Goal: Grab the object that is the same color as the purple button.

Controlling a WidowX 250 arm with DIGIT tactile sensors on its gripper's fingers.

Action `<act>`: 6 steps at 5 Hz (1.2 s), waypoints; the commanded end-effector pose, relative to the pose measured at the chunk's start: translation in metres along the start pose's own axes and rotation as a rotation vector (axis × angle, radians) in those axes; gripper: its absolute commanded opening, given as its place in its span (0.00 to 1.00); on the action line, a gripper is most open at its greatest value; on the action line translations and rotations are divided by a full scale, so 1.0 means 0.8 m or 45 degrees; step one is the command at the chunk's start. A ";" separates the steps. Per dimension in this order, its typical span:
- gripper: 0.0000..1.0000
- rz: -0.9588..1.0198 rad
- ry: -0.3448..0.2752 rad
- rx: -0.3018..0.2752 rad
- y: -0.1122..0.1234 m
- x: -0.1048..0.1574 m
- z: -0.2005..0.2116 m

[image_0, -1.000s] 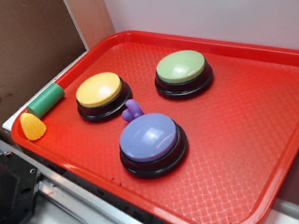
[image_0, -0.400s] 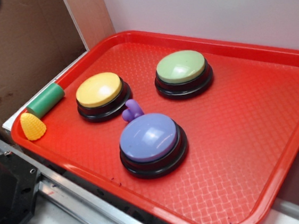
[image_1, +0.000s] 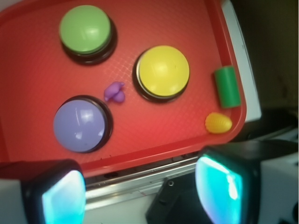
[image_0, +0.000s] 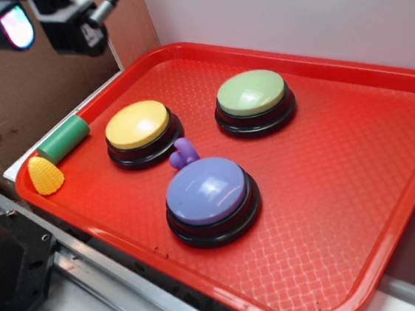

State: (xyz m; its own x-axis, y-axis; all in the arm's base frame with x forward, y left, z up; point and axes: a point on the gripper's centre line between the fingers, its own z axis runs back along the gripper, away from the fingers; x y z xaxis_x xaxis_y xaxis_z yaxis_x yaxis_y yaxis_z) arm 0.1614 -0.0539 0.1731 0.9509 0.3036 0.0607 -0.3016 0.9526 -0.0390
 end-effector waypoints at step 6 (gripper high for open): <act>1.00 0.565 0.060 -0.133 -0.037 0.065 -0.176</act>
State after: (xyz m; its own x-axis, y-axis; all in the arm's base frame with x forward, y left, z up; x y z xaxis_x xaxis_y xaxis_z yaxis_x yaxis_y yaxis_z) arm 0.2236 -0.0721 0.0312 0.7374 0.6740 -0.0445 -0.6734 0.7283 -0.1272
